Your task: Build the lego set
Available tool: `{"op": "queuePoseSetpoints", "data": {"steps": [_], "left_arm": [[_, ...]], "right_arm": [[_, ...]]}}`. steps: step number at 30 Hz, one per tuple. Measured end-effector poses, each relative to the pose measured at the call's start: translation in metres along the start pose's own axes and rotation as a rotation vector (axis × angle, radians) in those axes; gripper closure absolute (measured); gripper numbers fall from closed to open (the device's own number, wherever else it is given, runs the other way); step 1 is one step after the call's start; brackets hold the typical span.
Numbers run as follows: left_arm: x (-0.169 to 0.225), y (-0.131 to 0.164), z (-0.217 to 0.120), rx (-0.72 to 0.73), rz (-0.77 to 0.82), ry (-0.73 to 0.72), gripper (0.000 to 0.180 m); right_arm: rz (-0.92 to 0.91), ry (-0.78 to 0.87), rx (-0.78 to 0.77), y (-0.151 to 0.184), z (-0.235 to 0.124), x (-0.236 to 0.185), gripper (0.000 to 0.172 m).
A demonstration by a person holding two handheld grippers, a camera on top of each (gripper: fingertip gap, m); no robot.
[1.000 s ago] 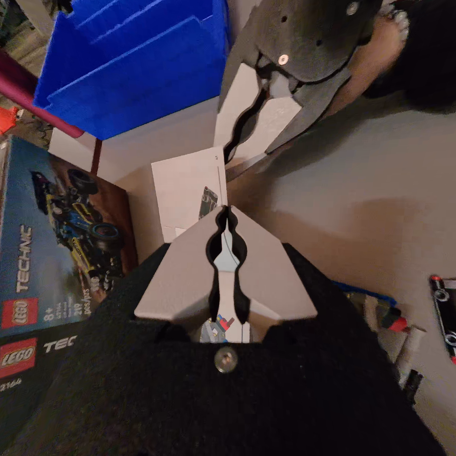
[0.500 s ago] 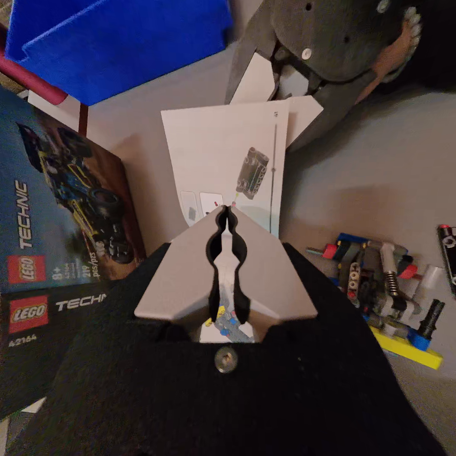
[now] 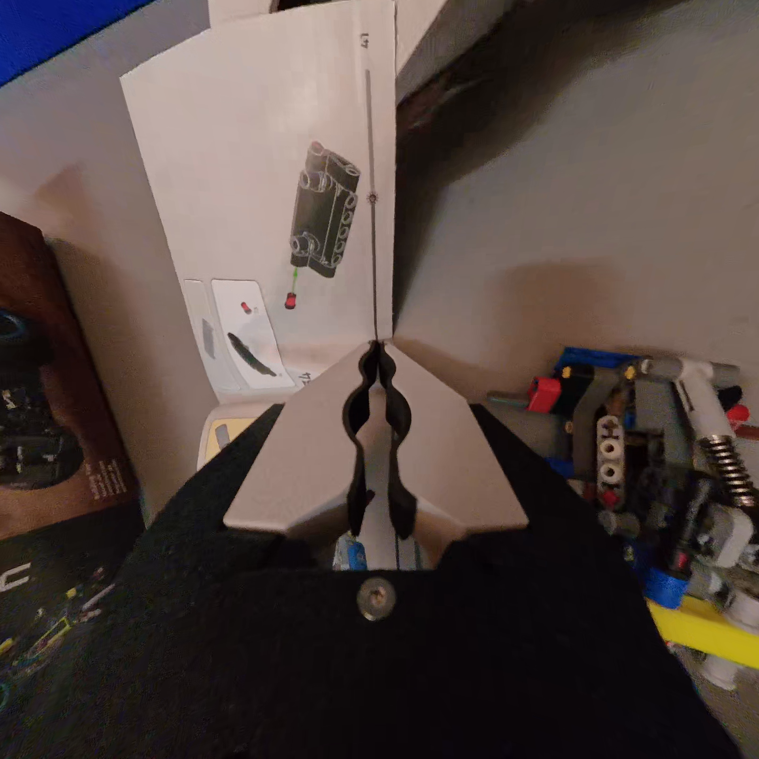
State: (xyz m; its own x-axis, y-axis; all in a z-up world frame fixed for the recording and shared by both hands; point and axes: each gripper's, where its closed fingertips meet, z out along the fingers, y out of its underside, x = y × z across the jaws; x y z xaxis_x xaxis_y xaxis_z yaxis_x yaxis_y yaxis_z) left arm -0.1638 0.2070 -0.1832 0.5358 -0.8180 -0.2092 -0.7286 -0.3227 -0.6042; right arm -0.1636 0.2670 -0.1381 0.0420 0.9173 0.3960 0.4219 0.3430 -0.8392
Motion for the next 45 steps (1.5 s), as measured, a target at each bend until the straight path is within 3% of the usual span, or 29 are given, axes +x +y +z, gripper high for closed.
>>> {"op": "queuePoseSetpoints", "data": {"steps": [7,10,12,14,16,17,20,22,28,33,36,38,40,42,44,45], "left_arm": [[0.011,-0.002,-0.005,-0.024,-0.006,0.113,0.18],[-0.011,-0.053,-0.026,0.236,-0.1,0.038,0.18],[-0.033,-0.069,-0.038,0.314,-0.103,-0.064,0.18],[-0.06,-0.064,-0.039,0.263,-0.078,-0.193,0.18],[-0.093,-0.039,-0.026,0.096,-0.104,-0.346,0.18],[-0.096,-0.028,-0.013,0.019,-0.102,-0.347,0.18],[-0.078,-0.007,0.025,-0.139,-0.041,-0.245,0.18],[-0.063,-0.018,0.036,-0.073,-0.018,-0.203,0.18],[-0.023,-0.03,0.034,0.018,-0.057,0.049,0.18],[-0.013,-0.03,0.031,-0.011,-0.024,0.089,0.18],[-0.013,-0.03,0.031,-0.012,-0.043,0.098,0.18],[-0.013,-0.03,0.031,-0.012,-0.068,0.107,0.18],[-0.013,-0.03,0.031,-0.006,-0.057,0.12,0.18],[-0.013,-0.03,0.031,-0.014,-0.062,0.138,0.18],[-0.013,-0.03,0.031,-0.03,-0.05,0.145,0.18],[-0.013,-0.03,0.031,-0.037,-0.043,0.142,0.18]], "right_arm": [[0.174,-0.04,0.085,-0.003,-0.018,0.017,0.172],[0.136,-0.05,0.03,0.003,-0.012,0.012,0.172],[0.087,-0.105,-0.036,0.011,-0.005,0.001,0.172],[0.057,-0.093,-0.127,0.025,0.002,0.002,0.172],[0.053,-0.065,-0.217,0.039,0.009,0.007,0.172],[0.053,-0.067,-0.254,0.044,0.013,0.007,0.172],[0.014,0.015,-0.284,0.049,0.019,0.021,0.172],[0.01,0.01,-0.276,0.049,0.019,0.023,0.172],[0.031,0.024,-0.297,0.059,0.021,0.04,0.172],[0.019,0.028,-0.285,0.065,0.009,0.05,0.172],[0.092,0.092,-0.214,0.055,-0.024,0.073,0.172],[0.148,0.006,-0.072,0.03,-0.04,0.068,0.172],[0.087,-0.197,-0.146,0.037,-0.042,0.035,0.169],[-0.044,-0.253,-0.264,0.06,-0.032,0.014,0.145],[-0.064,-0.317,-0.245,0.063,-0.025,-0.005,0.172],[-0.055,-0.305,-0.248,0.061,-0.023,-0.005,0.172]]}}
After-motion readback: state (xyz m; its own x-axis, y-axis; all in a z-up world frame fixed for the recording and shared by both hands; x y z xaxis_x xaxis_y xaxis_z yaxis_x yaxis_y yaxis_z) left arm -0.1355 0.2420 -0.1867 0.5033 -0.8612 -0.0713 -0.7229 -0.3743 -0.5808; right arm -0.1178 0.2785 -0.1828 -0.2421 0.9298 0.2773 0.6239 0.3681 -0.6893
